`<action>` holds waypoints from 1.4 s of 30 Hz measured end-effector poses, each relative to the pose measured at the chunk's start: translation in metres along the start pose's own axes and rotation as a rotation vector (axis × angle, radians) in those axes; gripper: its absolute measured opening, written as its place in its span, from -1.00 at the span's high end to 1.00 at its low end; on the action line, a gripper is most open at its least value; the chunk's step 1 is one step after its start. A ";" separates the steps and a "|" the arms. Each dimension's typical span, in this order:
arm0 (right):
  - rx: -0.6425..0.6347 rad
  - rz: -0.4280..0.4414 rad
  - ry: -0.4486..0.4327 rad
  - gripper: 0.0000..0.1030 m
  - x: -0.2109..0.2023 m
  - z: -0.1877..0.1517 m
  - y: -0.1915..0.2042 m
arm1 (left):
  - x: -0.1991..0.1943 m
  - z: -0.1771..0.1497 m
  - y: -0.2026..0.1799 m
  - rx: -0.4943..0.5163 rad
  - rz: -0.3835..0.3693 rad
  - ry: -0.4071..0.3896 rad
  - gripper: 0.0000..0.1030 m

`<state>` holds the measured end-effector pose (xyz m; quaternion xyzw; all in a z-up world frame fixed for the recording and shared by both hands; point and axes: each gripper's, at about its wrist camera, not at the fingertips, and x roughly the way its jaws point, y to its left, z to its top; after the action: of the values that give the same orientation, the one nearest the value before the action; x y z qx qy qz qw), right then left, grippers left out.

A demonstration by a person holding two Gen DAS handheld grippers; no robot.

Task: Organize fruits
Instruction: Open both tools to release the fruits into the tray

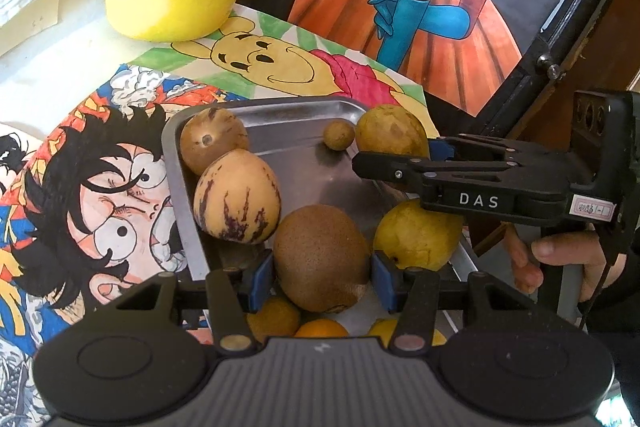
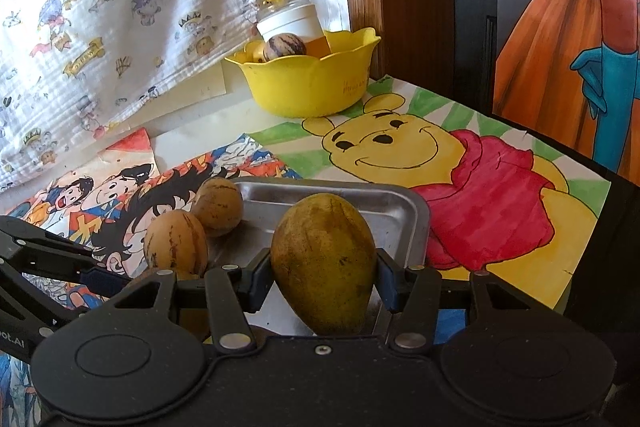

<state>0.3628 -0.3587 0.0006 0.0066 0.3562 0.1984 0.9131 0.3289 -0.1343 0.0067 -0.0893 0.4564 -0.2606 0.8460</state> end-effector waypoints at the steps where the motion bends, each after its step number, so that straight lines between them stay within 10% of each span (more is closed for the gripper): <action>1: 0.002 -0.001 0.001 -0.06 0.000 -0.001 0.000 | 0.000 0.000 0.000 -0.001 0.001 0.000 -0.09; 32: 0.042 -0.016 -0.006 -0.09 -0.005 -0.008 0.000 | -0.008 -0.004 -0.004 -0.018 0.040 0.004 -0.11; 42: 0.045 -0.025 -0.023 -0.17 -0.012 -0.009 0.000 | -0.015 -0.007 -0.009 -0.023 0.051 -0.006 -0.46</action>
<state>0.3487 -0.3642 0.0019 0.0247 0.3503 0.1787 0.9191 0.3132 -0.1332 0.0170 -0.0881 0.4591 -0.2336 0.8526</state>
